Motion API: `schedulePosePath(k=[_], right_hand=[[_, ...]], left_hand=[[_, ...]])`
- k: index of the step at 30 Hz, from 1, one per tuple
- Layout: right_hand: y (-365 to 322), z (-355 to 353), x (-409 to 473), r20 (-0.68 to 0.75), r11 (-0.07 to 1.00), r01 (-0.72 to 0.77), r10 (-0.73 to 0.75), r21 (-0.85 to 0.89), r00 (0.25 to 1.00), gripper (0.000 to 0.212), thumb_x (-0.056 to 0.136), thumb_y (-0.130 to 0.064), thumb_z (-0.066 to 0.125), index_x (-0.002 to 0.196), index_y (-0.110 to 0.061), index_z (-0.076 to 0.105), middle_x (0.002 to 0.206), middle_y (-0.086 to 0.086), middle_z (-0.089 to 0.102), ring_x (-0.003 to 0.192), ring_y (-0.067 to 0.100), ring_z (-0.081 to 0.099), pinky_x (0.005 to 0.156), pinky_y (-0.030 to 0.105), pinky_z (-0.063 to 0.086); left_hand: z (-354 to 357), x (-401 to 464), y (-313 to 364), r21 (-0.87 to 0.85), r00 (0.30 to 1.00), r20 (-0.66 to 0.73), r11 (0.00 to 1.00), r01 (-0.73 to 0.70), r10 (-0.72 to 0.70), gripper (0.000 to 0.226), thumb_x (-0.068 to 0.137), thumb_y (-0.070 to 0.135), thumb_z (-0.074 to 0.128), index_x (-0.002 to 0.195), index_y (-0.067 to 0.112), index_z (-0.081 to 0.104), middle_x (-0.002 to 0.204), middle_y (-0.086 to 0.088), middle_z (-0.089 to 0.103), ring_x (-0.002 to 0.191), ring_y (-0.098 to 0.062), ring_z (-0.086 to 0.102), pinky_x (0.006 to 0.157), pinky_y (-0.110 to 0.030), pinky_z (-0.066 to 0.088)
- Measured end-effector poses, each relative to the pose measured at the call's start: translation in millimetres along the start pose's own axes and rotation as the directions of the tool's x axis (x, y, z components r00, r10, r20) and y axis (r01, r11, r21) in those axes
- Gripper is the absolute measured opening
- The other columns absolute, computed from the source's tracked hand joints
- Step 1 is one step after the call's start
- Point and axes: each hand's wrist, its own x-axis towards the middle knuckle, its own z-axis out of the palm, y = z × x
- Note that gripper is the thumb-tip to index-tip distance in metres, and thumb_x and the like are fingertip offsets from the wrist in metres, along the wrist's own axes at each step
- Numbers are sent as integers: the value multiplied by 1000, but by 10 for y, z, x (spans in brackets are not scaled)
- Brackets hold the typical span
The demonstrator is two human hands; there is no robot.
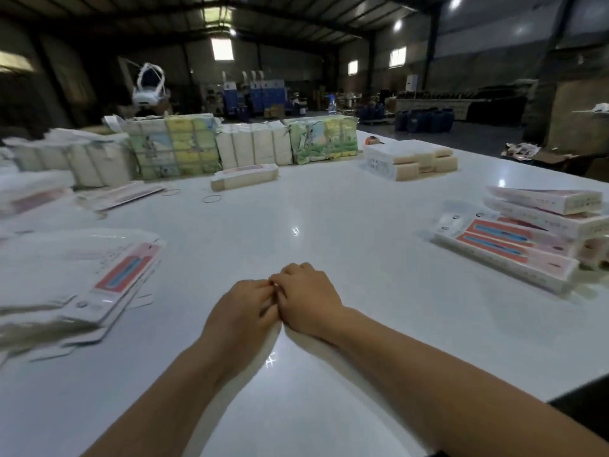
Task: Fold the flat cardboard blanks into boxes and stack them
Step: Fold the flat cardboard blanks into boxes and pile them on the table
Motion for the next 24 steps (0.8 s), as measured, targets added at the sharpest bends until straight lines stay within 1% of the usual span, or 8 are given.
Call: schedulePosePath(k=[4, 6, 9, 11, 14, 17, 21, 24], right_hand=[[52, 43, -14, -16, 999, 36, -36, -13, 999, 32, 92, -18, 41, 119, -20, 59, 125, 1, 54, 116, 24, 45, 96, 34, 37], [58, 62, -9, -46, 999, 43, -43, -15, 998, 32, 95, -22, 40, 119, -23, 61, 126, -3, 55, 115, 22, 45, 95, 32, 37], [58, 90, -1, -91, 999, 46, -47, -9, 995, 32, 99, -24, 38, 119, -23, 63, 129, -6, 55, 116, 20, 46, 93, 28, 37], [46, 107, 2, -112, 999, 43, -44, -11, 993, 31, 100, -25, 37, 118, -24, 64, 127, -7, 56, 115, 18, 46, 91, 27, 37], [28, 124, 13, -119, 999, 31, -34, -28, 992, 31, 100, -27, 37, 115, -24, 64, 124, -9, 56, 113, 17, 47, 91, 27, 38], [31, 131, 17, -122, 999, 21, -25, -31, 992, 30, 100, -27, 36, 112, -23, 64, 122, -9, 56, 111, 17, 47, 92, 28, 37], [38, 127, 20, -121, 1000, 21, -23, -19, 992, 30, 100, -28, 37, 115, -25, 63, 122, -11, 55, 112, 16, 46, 93, 27, 36], [41, 128, 23, -127, 999, 26, -28, -22, 992, 29, 100, -27, 38, 114, -25, 64, 121, -10, 56, 111, 16, 47, 91, 26, 36]], left_hand=[[-55, 56, -46, 6, 991, 103, 997, 83, -83, 21, 90, 10, 48, 90, 9, 69, 91, -1, 67, 84, -15, 58, 75, -35, 46], [-291, 162, -192, -40, 961, 203, 979, 201, -189, 25, 90, 17, 53, 108, 18, 70, 109, 7, 67, 95, -6, 56, 81, -18, 42], [-820, 311, -636, -14, 903, 132, 910, 414, -408, 36, 86, 21, 61, 122, 18, 63, 127, 3, 60, 110, -11, 54, 92, -20, 39], [-1147, 304, -1035, 139, 809, -48, 798, 586, -585, 41, 84, 28, 63, 123, 15, 59, 130, -5, 56, 117, -22, 51, 96, -31, 41], [-1394, 144, -1467, 384, 567, -195, 469, 795, -800, 75, 75, 64, 62, 125, 11, 45, 130, -12, 42, 122, -30, 37, 94, -41, 36], [-1401, 124, -1644, 472, 507, -204, 369, 801, -838, 99, 61, 73, 68, 130, 10, 37, 131, -13, 36, 123, -30, 33, 93, -42, 33], [-1453, 254, -1652, 444, 425, -185, 311, 840, -886, 91, 56, 62, 78, 125, 11, 45, 127, -14, 37, 121, -29, 34, 90, -40, 31], [-1430, 316, -1628, 454, 428, -230, 293, 842, -874, 87, 57, 54, 81, 123, 10, 44, 125, -14, 42, 120, -29, 37, 94, -40, 31]])
